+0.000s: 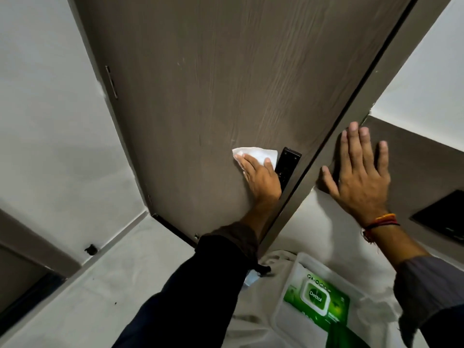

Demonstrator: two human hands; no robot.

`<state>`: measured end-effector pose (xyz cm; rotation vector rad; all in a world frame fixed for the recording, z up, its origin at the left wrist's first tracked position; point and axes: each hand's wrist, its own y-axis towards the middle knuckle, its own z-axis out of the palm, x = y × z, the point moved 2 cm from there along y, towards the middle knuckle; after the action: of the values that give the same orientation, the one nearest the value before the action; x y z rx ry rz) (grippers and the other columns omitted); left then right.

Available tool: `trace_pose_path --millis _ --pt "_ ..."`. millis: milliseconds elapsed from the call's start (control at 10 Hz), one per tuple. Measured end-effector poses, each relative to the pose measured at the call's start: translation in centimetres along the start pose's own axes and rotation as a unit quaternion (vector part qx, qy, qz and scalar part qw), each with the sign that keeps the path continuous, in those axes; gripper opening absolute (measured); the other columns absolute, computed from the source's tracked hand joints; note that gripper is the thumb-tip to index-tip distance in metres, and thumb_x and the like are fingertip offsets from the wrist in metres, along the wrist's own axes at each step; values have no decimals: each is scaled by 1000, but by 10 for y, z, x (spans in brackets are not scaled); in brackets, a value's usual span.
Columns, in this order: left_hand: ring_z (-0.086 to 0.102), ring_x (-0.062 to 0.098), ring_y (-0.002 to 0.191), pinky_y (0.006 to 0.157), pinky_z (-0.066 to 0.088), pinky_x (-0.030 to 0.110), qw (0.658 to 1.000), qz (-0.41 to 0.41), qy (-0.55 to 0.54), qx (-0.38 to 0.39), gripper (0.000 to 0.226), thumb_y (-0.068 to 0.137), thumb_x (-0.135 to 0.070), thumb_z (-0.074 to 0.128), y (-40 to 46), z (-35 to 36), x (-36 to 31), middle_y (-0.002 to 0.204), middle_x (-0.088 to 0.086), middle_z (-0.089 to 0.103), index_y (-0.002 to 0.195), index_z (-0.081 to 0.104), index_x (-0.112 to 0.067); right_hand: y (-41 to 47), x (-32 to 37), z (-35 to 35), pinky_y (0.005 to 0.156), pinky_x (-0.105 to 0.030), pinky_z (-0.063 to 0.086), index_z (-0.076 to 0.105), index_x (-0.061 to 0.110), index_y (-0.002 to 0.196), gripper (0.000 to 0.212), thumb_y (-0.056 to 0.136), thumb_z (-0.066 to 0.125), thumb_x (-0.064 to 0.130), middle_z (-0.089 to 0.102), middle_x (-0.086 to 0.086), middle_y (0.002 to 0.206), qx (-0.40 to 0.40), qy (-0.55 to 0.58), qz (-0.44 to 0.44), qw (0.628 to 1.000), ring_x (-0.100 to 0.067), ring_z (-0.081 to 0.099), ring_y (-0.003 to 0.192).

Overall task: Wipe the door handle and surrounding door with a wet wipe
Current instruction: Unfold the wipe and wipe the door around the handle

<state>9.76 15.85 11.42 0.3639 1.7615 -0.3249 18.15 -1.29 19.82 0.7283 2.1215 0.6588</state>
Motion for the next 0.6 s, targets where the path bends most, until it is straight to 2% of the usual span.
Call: trace_pose_path --millis 100,200,300,400,500,600 --pt "9 46 152 128 8 44 996 76 49 -7 64 111 -31 29 -42 22 -1 160 37 11 151 15 17 -5 -6 2 130 -44 -13 9 8 167 77 108 33 52 -6 -6 176 -28 -16 8 999 -21 -5 162" --pt "10 46 151 123 -10 34 991 107 80 27 67 109 -33 30 -88 38 11 161 35 7 154 10 13 -5 -6 5 129 -43 -17 7 8 167 75 109 33 49 -12 -5 175 -45 -20 9 999 -20 -11 162" --pt "23 50 147 125 10 42 987 103 120 -15 64 107 -27 41 -54 34 8 154 43 24 144 25 22 -4 -3 4 128 -44 -18 6 9 167 74 110 33 47 -15 -4 174 -47 -15 21 999 -19 -14 161" --pt "7 47 152 125 5 45 994 24 107 -23 63 111 -33 23 -30 29 -5 161 38 7 153 17 13 -8 -3 5 128 -44 -19 5 9 167 74 110 34 47 -17 -3 174 -52 -5 36 998 -18 -16 160" --pt "0 58 147 123 -5 54 987 99 129 3 62 111 -28 0 -66 50 -11 156 45 7 149 32 10 -9 -3 7 128 -44 -19 4 10 167 74 110 33 47 -18 -3 173 -52 -1 34 998 -18 -17 160" --pt "-2 38 154 125 -2 42 984 96 126 78 70 109 -46 15 -93 57 -3 166 21 -9 157 7 3 -9 -4 8 128 -43 -21 3 10 167 75 110 32 48 -18 -3 173 -49 2 38 998 -18 -17 160"
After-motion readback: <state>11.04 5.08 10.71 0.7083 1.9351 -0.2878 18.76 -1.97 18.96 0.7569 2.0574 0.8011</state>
